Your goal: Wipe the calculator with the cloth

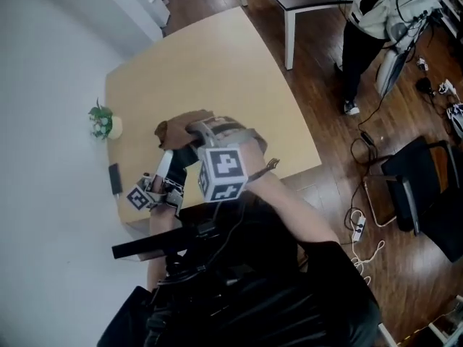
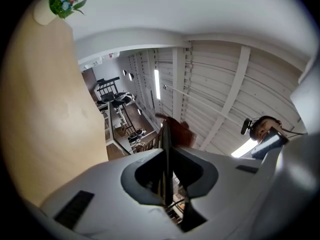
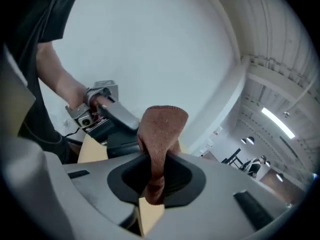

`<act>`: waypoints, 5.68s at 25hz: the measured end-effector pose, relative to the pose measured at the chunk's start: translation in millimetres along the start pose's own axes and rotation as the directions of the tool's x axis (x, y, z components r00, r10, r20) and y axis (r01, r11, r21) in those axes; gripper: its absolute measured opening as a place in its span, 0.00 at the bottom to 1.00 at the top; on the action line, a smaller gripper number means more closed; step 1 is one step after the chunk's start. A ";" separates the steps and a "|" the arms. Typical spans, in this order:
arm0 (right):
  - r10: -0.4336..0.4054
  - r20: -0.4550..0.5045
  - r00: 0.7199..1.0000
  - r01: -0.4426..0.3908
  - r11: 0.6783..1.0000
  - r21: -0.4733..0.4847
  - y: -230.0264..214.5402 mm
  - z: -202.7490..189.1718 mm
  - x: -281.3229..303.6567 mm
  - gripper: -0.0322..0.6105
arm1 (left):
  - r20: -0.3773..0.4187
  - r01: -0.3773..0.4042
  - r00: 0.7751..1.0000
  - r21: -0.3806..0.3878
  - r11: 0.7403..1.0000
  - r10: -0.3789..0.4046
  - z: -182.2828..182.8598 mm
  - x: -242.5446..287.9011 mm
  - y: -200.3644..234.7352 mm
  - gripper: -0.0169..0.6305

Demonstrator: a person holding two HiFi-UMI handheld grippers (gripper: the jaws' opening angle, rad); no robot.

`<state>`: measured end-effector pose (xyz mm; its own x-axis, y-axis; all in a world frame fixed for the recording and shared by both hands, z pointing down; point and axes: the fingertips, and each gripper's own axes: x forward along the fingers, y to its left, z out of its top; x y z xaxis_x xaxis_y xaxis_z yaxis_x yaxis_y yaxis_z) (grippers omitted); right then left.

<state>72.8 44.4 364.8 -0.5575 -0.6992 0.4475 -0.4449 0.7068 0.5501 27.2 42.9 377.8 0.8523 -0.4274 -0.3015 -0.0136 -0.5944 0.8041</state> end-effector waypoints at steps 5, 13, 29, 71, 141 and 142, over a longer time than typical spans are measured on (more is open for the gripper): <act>0.079 -0.035 0.996 -0.080 0.996 -0.044 64.1 -14.1 -0.5 0.13 | 0.072 -0.065 0.995 -0.041 0.997 0.068 17.2 -8.5 8.0 0.12; 0.337 0.002 0.942 -0.305 0.851 0.428 127.0 -105.9 -1.0 0.13 | -0.025 -0.120 0.993 -0.184 0.976 0.117 -5.8 -16.4 57.4 0.12; 0.493 0.013 0.870 -0.326 0.556 0.765 159.8 -205.2 104.3 0.13 | -0.383 -0.370 0.892 -0.307 0.877 0.242 -49.0 -83.1 201.0 0.13; 0.387 0.107 0.916 -0.236 0.304 0.923 85.8 -123.5 137.3 0.13 | -0.443 -0.294 0.718 0.506 0.811 0.537 -15.1 -65.3 255.1 0.24; 0.422 0.034 0.906 -0.314 0.616 0.723 12.3 -64.9 142.3 0.13 | -0.435 0.057 0.768 0.777 0.627 0.470 9.6 -33.9 137.3 0.24; 0.427 0.007 0.904 -0.291 0.607 0.740 14.2 -81.0 147.5 0.13 | -0.436 0.047 0.773 0.763 0.645 0.460 10.6 -36.4 140.2 0.24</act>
<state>41.0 -57.4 495.7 -0.6986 -0.3302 0.6347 -0.6258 0.7121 -0.3183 -11.3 -32.1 496.1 0.8810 -0.3069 0.3600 -0.3679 -0.9229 0.1135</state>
